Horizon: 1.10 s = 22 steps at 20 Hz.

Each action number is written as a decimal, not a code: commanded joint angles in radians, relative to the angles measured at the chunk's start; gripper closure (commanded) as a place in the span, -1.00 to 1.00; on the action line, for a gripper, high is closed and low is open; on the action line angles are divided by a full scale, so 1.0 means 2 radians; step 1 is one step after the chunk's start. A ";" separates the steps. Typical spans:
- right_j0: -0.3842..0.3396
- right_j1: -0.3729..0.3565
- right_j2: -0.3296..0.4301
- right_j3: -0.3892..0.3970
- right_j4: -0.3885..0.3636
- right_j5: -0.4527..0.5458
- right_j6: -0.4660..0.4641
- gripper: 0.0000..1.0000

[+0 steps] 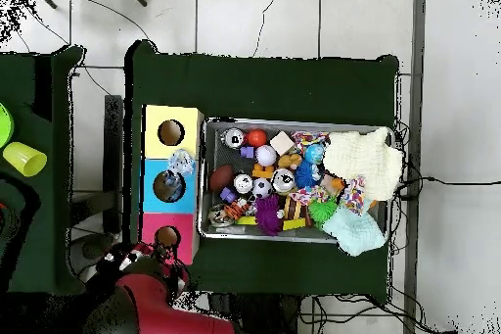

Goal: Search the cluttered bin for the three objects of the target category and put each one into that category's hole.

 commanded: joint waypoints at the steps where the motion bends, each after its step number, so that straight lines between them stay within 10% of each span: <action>1: -0.010 -0.013 0.024 -0.007 -0.053 0.044 0.008 1.00; 22: -0.106 0.096 0.102 0.031 -0.063 -0.165 0.026 1.00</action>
